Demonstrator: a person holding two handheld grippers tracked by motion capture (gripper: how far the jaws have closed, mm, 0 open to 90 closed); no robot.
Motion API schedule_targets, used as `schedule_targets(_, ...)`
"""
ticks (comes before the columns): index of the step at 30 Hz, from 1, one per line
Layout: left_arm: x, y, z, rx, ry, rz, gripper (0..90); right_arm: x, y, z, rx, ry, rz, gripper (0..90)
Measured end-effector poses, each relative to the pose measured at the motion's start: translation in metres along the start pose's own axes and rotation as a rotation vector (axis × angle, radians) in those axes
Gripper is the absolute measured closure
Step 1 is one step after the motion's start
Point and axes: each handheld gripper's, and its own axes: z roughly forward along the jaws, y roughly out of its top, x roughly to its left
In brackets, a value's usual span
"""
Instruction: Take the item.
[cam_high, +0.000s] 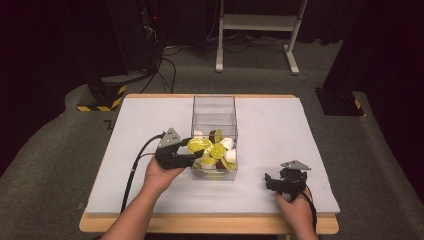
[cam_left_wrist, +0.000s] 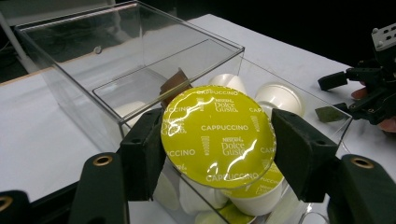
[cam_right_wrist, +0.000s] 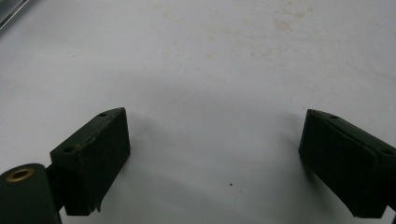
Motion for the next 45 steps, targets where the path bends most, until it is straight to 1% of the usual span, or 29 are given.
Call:
schedule_targets(4,0.004,0.000,-0.004,-0.001,0.007,-0.002,38.1,0.000,0.000,0.000,0.000,0.000,0.000,8.7)
schedule_targets(5,0.005,0.000,-0.006,-0.008,0.014,-0.011,38.1,0.000,0.000,0.000,0.000,0.000,0.000,8.7)
schedule_targets(8,0.008,0.001,-0.009,-0.007,0.018,-0.008,38.1,0.000,0.000,0.000,0.000,0.000,0.001,8.7)
schedule_targets(11,0.011,0.000,-0.011,-0.018,0.025,-0.025,38.1,0.000,0.000,0.000,0.000,0.000,0.000,8.7)
schedule_targets(12,0.012,0.000,-0.013,-0.013,0.029,-0.017,38.1,0.000,0.000,0.000,0.000,0.000,0.000,8.7)
schedule_targets(16,0.017,0.001,-0.018,-0.024,0.037,-0.028,38.1,0.000,0.000,0.000,0.000,0.000,0.001,8.7)
schedule_targets(17,0.019,0.001,-0.020,-0.019,0.039,-0.021,38.1,0.000,0.000,0.000,0.000,0.000,0.000,8.7)
schedule_targets(18,0.020,0.001,-0.022,-0.031,0.046,-0.035,38.1,0.000,0.000,0.000,0.000,0.000,0.001,8.7)
schedule_targets(22,0.025,0.001,-0.026,-0.027,0.055,-0.027,38.1,0.000,0.000,0.000,0.001,0.001,0.001,8.7)
schedule_targets(25,0.028,0.000,-0.028,-0.036,0.062,-0.039,38.1,0.000,0.000,0.000,0.000,0.001,0.001,8.7)
schedule_targets(28,0.033,-0.002,-0.032,-0.031,0.073,-0.038,38.1,0.000,0.000,0.000,0.001,0.000,0.002,8.7)
schedule_targets(30,0.034,-0.003,-0.033,-0.034,0.077,-0.043,38.1,0.000,0.000,0.000,0.001,0.001,0.001,8.7)
schedule_targets(32,0.037,-0.004,-0.035,-0.028,0.082,-0.036,38.1,0.000,0.000,0.000,0.001,0.001,0.002,8.7)
schedule_targets(34,0.040,-0.006,-0.037,-0.031,0.093,-0.044,38.1,0.000,0.000,0.000,0.001,0.001,0.001,8.7)
schedule_targets(36,0.041,-0.007,-0.038,-0.031,0.094,-0.047,38.1,0.000,0.000,0.000,0.001,0.001,0.001,8.7)
schedule_targets(37,0.043,-0.008,-0.039,-0.024,0.099,-0.040,38.1,0.000,0.000,0.000,0.001,0.001,0.001,8.7)
schedule_targets(38,0.044,-0.009,-0.040,-0.030,0.105,-0.047,38.1,0.000,0.000,0.000,0.001,0.001,0.001,8.7)
schedule_targets(40,0.048,-0.010,-0.041,-0.026,0.112,-0.043,38.1,0.000,0.000,0.000,0.001,0.000,0.001,8.7)
schedule_targets(41,0.050,-0.011,-0.042,-0.030,0.118,-0.058,38.1,0.000,0.000,0.000,0.001,0.001,0.001,8.7)
schedule_targets(42,0.052,-0.011,-0.043,-0.024,0.122,-0.047,38.1,0.000,0.000,0.000,0.001,0.001,0.001,8.7)
schedule_targets(43,0.053,-0.012,-0.043,-0.033,0.127,-0.062,38.1,0.000,0.000,0.000,0.000,0.000,0.001,8.7)
schedule_targets(45,0.057,-0.013,-0.044,-0.028,0.136,-0.062,38.1,0.000,0.000,0.000,0.000,0.000,0.000,8.7)
